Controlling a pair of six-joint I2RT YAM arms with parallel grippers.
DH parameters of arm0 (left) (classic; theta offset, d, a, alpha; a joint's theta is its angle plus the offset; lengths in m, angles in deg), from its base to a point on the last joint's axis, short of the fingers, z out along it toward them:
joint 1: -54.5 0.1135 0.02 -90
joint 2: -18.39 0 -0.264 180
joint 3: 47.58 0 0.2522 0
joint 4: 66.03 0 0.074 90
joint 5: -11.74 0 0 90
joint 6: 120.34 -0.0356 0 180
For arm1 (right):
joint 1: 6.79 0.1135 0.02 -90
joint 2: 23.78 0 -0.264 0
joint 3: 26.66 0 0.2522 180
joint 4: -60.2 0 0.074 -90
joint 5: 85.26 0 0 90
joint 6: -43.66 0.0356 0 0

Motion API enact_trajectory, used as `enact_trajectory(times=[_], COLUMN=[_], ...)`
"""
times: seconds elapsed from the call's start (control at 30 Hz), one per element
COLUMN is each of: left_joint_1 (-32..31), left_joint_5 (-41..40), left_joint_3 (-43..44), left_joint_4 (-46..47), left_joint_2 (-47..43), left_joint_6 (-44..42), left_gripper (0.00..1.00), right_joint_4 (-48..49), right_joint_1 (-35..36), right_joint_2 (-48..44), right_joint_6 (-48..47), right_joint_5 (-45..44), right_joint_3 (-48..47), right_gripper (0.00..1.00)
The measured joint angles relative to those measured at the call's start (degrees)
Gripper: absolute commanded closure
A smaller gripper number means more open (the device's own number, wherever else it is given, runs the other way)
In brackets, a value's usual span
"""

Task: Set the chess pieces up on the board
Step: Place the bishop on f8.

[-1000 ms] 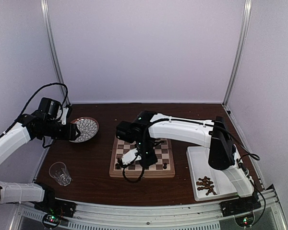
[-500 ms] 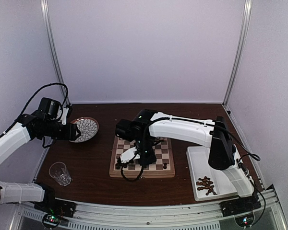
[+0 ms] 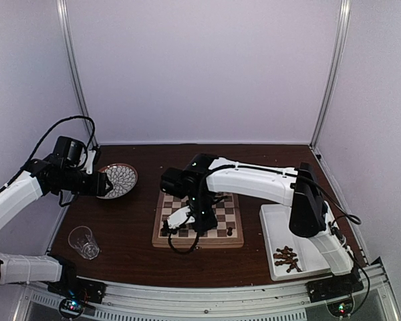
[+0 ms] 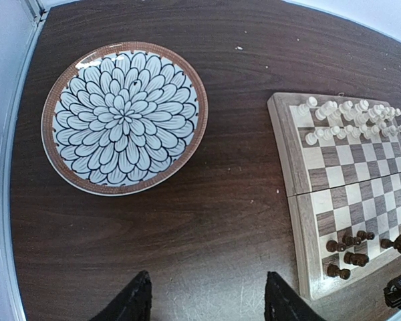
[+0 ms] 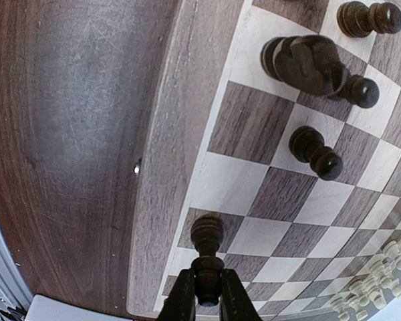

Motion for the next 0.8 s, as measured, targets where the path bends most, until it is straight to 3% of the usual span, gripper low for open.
enact_trajectory(times=[0.17,0.3,0.6,0.8], left_joint_1=[0.0,0.0,0.0,0.1], left_joint_5=[0.1,0.4,0.6,1.9], left_joint_3=[0.0,0.0,0.0,-0.2], left_joint_4=[0.0,0.0,0.0,0.7], left_joint_2=[0.0,0.0,0.4,1.1], left_joint_6=[0.0,0.0,0.0,-0.1], left_gripper=[0.42,0.42,0.42,0.43], right_joint_4=[0.0,0.0,0.0,0.0], right_joint_1=[0.0,0.0,0.0,-0.4], right_joint_2=[0.2,0.2,-0.3,-8.4], right_joint_6=[0.0,-0.1,-0.1,-0.3], right_joint_5=[-0.2,-0.8,-0.9,-0.7], right_joint_3=[0.0,0.0,0.2,4.0], right_gripper=[0.87,0.77,0.7,0.68])
